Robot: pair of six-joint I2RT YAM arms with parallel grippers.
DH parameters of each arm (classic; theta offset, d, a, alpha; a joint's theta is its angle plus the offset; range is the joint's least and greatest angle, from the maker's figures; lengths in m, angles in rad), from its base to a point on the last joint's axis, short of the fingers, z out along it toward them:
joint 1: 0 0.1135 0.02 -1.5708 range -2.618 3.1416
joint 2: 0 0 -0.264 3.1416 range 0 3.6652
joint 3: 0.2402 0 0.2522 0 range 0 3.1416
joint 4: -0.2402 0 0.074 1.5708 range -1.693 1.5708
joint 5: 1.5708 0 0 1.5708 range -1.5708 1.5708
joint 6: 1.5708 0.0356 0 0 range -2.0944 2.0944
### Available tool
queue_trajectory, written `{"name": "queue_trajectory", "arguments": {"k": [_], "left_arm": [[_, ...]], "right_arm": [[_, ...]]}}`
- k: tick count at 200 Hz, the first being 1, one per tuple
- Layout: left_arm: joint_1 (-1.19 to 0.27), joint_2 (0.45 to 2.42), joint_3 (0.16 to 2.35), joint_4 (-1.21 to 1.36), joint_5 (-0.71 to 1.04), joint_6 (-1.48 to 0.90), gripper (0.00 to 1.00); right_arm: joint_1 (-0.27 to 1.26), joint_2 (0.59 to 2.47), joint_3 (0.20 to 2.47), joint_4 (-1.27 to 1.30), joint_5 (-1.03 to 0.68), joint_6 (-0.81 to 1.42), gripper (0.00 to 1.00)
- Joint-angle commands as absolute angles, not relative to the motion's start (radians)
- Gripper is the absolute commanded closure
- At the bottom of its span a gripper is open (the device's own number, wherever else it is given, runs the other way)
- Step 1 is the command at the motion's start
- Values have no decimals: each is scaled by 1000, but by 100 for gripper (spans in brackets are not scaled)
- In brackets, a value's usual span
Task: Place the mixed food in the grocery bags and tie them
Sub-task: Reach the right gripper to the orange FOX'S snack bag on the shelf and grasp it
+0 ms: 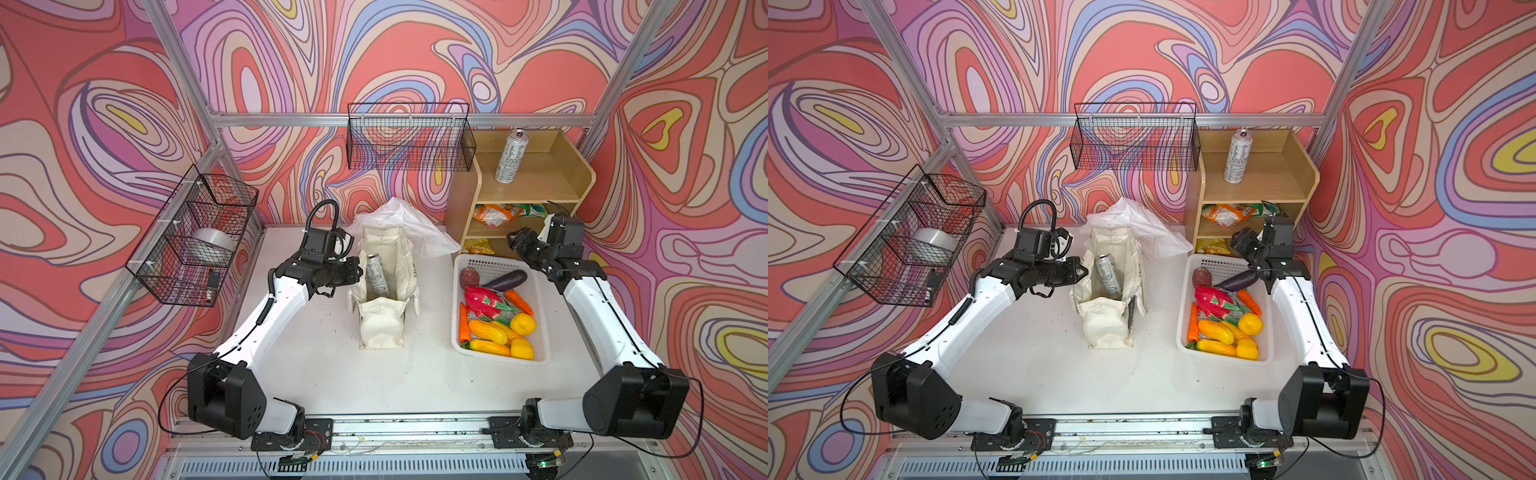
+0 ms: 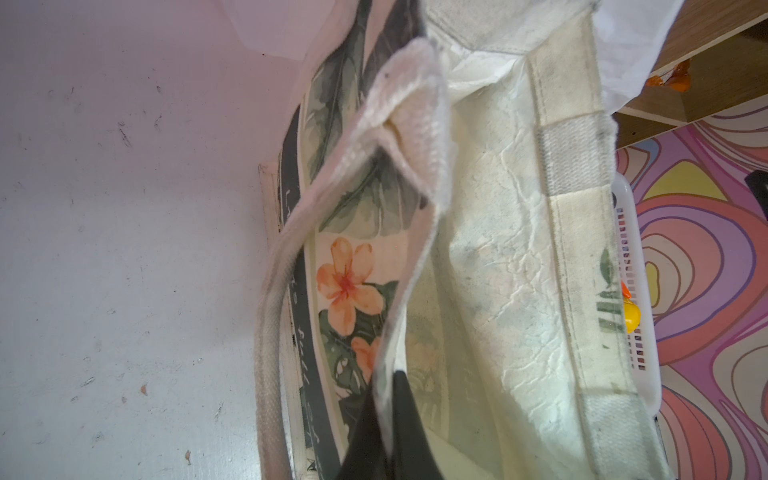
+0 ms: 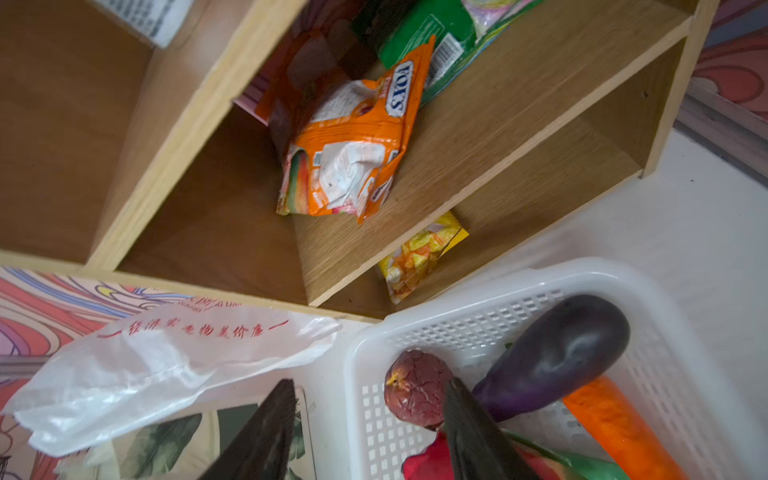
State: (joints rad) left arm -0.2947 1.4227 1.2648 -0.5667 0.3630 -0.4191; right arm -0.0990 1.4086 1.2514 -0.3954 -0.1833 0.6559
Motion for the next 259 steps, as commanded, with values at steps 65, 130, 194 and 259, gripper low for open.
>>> {"name": "queue_trajectory", "arguments": {"k": [65, 130, 194, 259], "left_arm": [[-300, 1438, 1253, -603, 382, -406, 100], [-301, 1466, 1273, -623, 370, -400, 100], [-301, 1479, 1279, -627, 365, -399, 100], [-300, 1488, 1282, -629, 362, -394, 100]], "right_arm": [[-139, 1653, 1388, -191, -248, 690, 41], [-140, 1822, 1499, -109, -257, 718, 44], [-139, 1884, 1510, -32, -276, 756, 61], [-140, 1824, 1406, 32, -298, 781, 100]]}}
